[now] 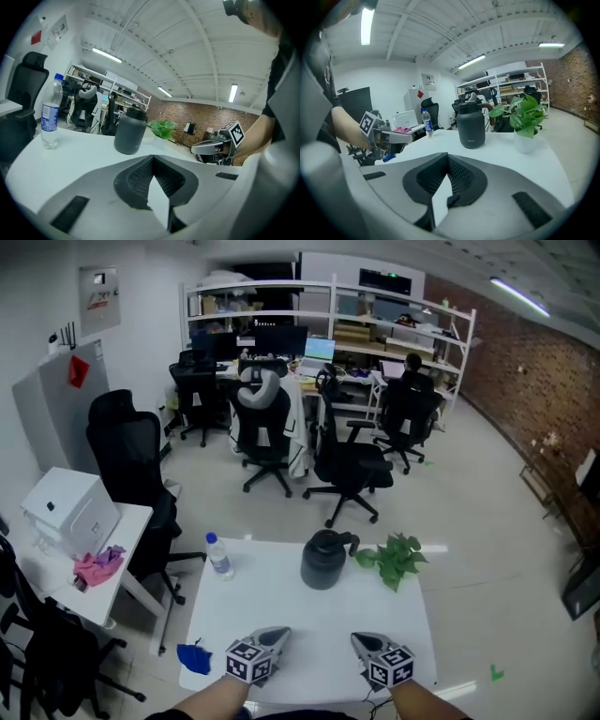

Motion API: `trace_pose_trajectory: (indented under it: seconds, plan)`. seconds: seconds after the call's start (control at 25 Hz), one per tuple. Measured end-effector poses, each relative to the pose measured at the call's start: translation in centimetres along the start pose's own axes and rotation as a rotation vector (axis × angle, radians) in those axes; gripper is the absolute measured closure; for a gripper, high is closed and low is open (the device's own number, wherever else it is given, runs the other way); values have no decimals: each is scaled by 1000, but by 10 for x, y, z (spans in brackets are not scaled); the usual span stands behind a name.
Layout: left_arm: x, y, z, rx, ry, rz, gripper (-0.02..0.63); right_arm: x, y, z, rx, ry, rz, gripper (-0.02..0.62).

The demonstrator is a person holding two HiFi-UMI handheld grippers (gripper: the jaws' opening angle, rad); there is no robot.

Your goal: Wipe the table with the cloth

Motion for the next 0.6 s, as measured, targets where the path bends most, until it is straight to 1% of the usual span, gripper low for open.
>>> trace_pose_trajectory:
  seconds: [0.16,0.28,0.48,0.6]
  plan:
    - [32,12,8,-21,-29,10,606,15,-5,2,-17,-7,-21,588]
    - [49,16,11,-7,-60,7,606,28,-5,4,-22,-13,-26,588]
    - [64,3,10,-6,-74,-39,606,53,5,2,-19,-15,-14,588]
    - [69,-5,8,4,-84,-49,606,65,13,-1,-3,-7,-2,589]
Point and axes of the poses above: the fingertips, and each gripper's own axes: x forward along the fingers, y to its right, z out of its underside, the point moved 10 cm from there along -x, backward along the fingers, and after that the axes turned 1 degree about z, right-handed, at the moved point
